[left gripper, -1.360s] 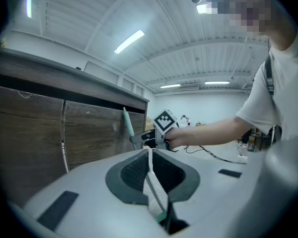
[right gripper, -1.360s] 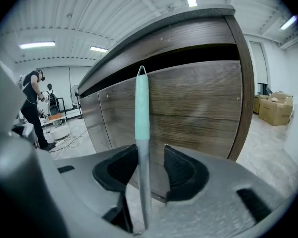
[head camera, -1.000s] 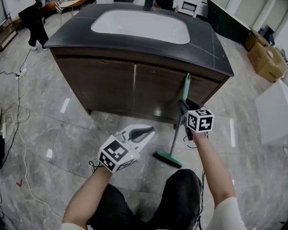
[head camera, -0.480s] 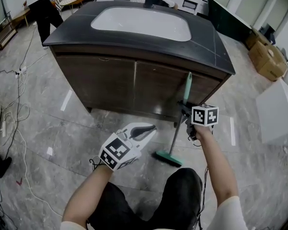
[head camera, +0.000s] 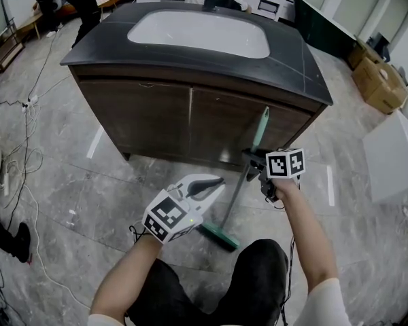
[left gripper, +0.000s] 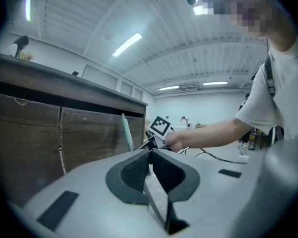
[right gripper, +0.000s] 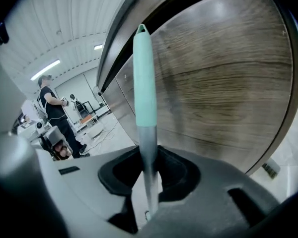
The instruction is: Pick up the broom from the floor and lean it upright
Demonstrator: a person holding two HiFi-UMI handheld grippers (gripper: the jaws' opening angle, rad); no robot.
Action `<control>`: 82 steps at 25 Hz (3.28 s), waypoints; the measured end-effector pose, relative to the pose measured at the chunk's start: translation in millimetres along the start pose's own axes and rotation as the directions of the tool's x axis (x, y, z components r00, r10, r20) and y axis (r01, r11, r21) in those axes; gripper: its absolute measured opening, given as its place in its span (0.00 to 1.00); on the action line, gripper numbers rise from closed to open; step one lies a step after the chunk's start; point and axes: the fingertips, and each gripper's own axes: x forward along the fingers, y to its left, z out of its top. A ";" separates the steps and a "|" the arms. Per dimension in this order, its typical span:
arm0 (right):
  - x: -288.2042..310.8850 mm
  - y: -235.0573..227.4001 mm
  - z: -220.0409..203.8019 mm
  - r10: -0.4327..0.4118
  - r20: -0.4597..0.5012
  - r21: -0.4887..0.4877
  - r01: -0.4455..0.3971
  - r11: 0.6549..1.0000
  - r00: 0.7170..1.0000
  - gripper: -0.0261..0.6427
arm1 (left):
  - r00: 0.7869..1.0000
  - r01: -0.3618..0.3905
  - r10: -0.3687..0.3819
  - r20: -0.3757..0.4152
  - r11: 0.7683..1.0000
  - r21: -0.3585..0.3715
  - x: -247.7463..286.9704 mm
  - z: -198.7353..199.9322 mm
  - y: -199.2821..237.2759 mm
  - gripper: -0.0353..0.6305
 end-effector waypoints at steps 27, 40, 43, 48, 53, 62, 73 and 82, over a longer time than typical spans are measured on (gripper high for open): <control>-24.3 -12.1 18.6 -0.125 0.122 -0.127 0.141 0.982 0.985 0.34 | 1.000 -0.011 0.011 -0.011 1.000 -0.021 9.9 -9.1 10.0 0.07; -51.9 16.8 21.4 -0.139 0.263 -0.277 0.213 0.937 0.955 0.23 | 0.998 0.035 -0.036 -0.048 0.999 -0.030 21.3 -31.1 7.0 0.07; -45.5 23.0 13.9 -0.118 0.274 -0.285 0.197 0.938 0.955 0.19 | 0.997 0.050 -0.051 -0.062 0.999 -0.015 21.6 -42.4 10.8 0.07; -27.5 24.0 2.5 -0.087 0.284 -0.284 0.171 0.943 0.955 0.10 | 0.997 0.046 -0.053 -0.050 0.990 -0.131 9.4 -52.2 32.4 0.07; -12.5 19.3 -16.6 -0.076 0.277 -0.285 0.157 0.946 0.958 0.04 | 0.997 0.011 -0.023 -0.075 0.988 -0.151 16.1 -65.9 37.0 0.07; -73.0 79.7 8.2 -0.055 0.137 -0.261 0.090 0.961 0.989 0.03 | 0.948 -0.122 0.068 -0.312 0.980 -0.156 -15.3 -56.9 8.2 0.07; -238.3 159.1 141.3 -0.044 0.062 -0.279 0.059 0.958 0.997 0.03 | 0.956 -0.179 0.117 -0.267 0.959 -0.221 -39.8 191.6 -37.9 0.07; -365.6 233.2 232.7 -0.010 0.099 -0.335 0.043 0.941 0.995 0.04 | 0.960 -0.215 0.166 -0.223 0.953 -0.213 -49.0 359.3 -84.6 0.07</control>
